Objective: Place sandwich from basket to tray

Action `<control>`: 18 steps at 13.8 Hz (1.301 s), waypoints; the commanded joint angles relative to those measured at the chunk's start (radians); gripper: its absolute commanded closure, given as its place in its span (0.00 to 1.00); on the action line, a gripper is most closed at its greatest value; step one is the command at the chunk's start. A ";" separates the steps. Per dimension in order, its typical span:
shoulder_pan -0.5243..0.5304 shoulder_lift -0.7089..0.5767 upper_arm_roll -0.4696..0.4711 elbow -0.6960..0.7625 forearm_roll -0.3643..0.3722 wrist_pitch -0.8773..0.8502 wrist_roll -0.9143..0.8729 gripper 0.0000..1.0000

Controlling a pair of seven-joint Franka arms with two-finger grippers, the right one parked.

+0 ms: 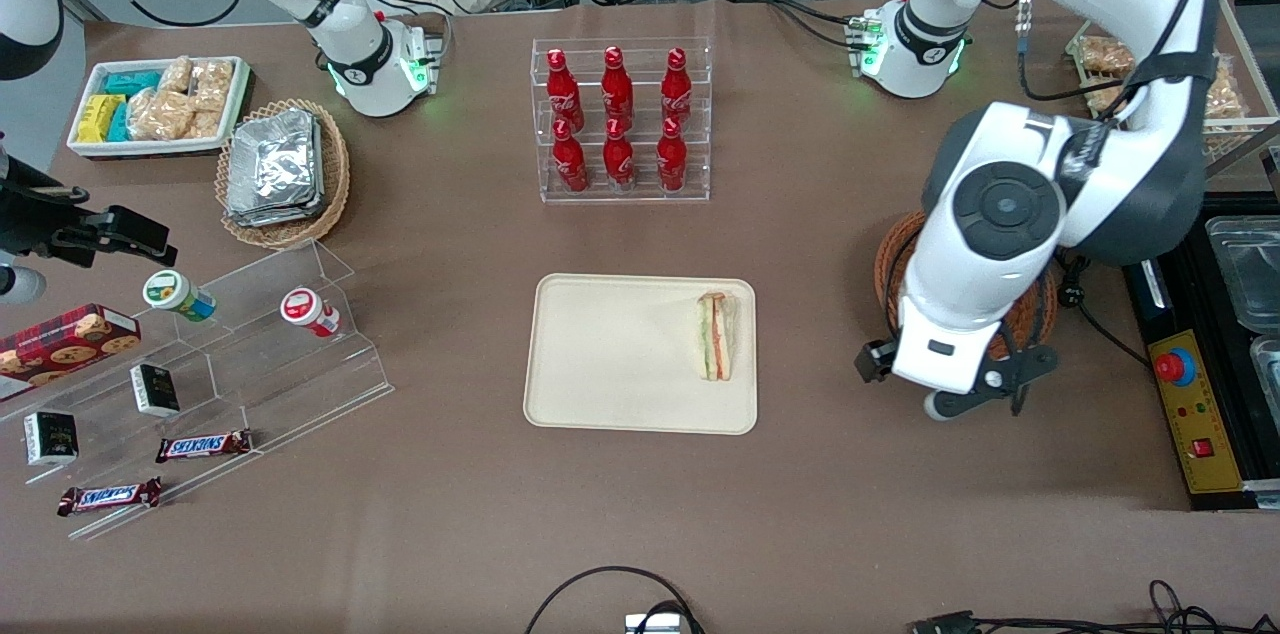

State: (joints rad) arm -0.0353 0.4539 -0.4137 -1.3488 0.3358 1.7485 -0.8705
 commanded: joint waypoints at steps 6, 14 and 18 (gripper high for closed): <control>0.058 -0.138 0.074 -0.065 -0.132 -0.053 0.256 0.00; 0.060 -0.418 0.266 -0.260 -0.302 -0.104 0.729 0.00; 0.060 -0.471 0.302 -0.262 -0.308 -0.164 0.872 0.00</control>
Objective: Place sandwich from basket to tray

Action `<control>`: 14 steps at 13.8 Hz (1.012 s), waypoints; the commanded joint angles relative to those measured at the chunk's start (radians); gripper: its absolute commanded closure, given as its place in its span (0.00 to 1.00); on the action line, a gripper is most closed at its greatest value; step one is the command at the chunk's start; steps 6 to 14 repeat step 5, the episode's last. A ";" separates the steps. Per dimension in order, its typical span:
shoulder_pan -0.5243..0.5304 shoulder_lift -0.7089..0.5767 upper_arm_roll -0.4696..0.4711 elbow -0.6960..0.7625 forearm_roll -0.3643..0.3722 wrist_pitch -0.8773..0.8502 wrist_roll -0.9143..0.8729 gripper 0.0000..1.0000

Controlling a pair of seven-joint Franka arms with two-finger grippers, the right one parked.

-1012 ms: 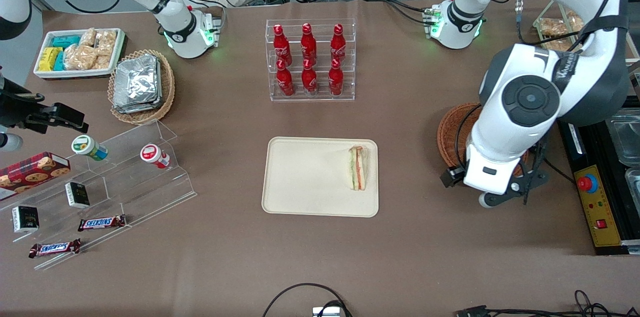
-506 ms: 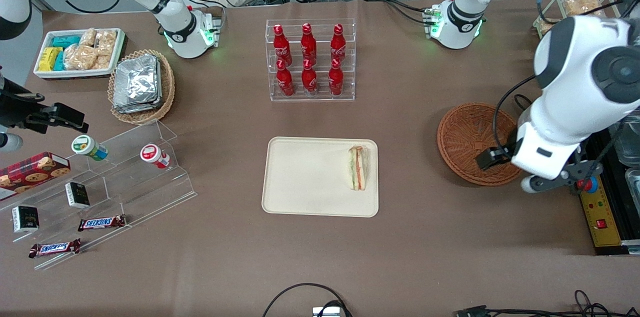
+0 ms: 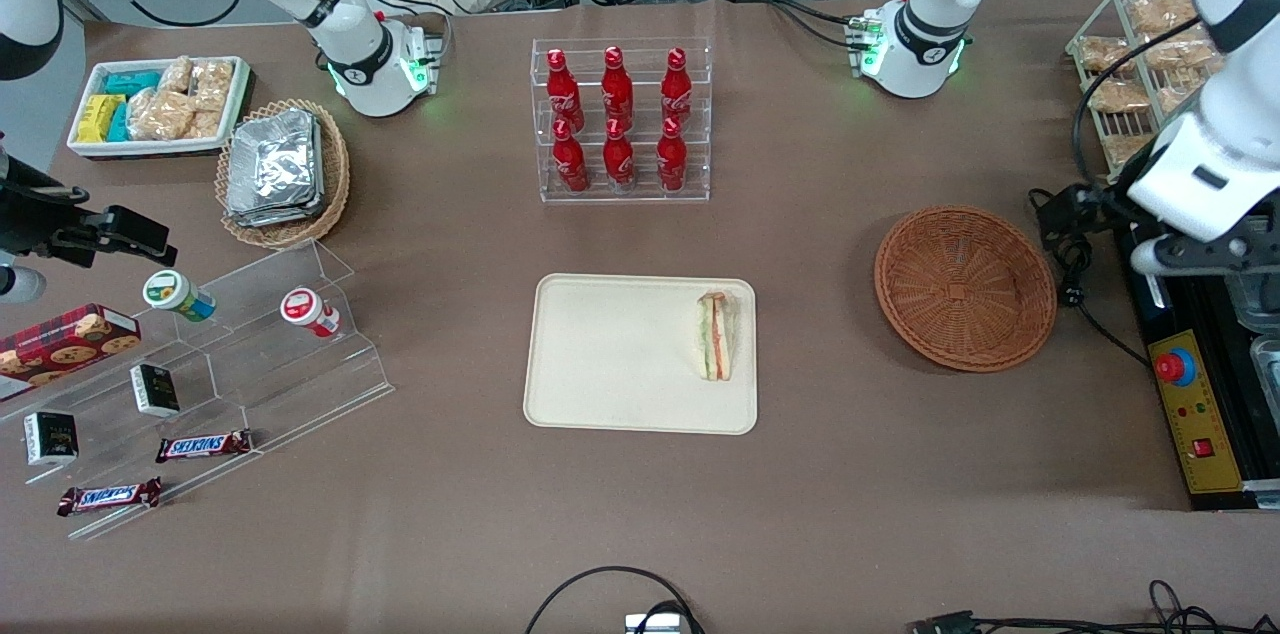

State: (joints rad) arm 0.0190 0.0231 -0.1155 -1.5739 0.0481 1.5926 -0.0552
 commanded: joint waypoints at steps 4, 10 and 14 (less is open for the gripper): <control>0.025 -0.069 0.007 -0.040 -0.040 -0.035 0.061 0.00; 0.025 -0.069 0.007 -0.035 -0.040 -0.045 0.063 0.00; 0.025 -0.069 0.007 -0.035 -0.040 -0.045 0.063 0.00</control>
